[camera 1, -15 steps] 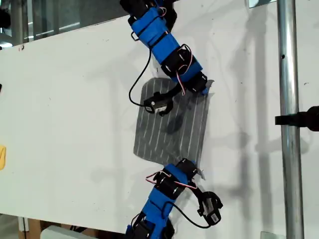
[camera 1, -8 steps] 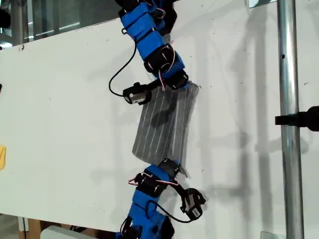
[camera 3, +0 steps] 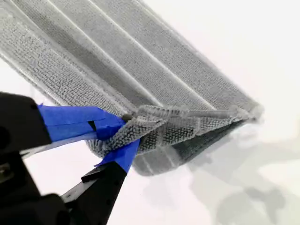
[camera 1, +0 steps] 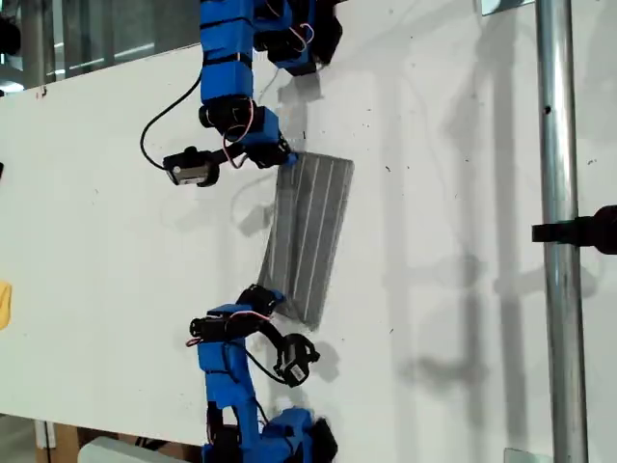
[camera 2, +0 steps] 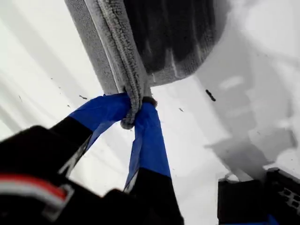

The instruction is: Grasp corners of a towel and fold twice.

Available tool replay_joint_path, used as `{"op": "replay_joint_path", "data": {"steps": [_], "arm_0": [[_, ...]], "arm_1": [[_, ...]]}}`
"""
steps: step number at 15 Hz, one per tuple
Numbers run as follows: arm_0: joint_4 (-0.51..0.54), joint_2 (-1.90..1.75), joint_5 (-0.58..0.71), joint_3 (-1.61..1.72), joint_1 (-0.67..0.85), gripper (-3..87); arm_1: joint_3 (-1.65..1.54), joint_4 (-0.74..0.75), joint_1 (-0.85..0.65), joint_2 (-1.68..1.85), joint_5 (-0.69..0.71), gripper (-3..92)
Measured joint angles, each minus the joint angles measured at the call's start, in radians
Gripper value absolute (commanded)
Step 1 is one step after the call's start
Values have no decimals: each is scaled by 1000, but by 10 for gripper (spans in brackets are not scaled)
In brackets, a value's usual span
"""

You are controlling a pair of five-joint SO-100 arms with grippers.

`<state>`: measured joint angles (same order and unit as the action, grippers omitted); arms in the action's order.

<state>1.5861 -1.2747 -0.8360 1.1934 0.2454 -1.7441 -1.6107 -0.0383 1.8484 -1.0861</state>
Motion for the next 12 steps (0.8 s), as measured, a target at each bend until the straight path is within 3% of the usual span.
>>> {"op": "replay_joint_path", "data": {"steps": [3,6,9,12], "arm_0": [[44,109,158,-225,138,-29],[52,110,236,-275,227,-29],[57,87,252,-207,221,-29],[60,46,187,-67,124,-29]], "arm_1": [[0,5,-187,61,173,-3],[11,17,-298,101,298,-3],[-26,86,-206,95,259,-3],[-135,158,-40,60,103,-3]]}}
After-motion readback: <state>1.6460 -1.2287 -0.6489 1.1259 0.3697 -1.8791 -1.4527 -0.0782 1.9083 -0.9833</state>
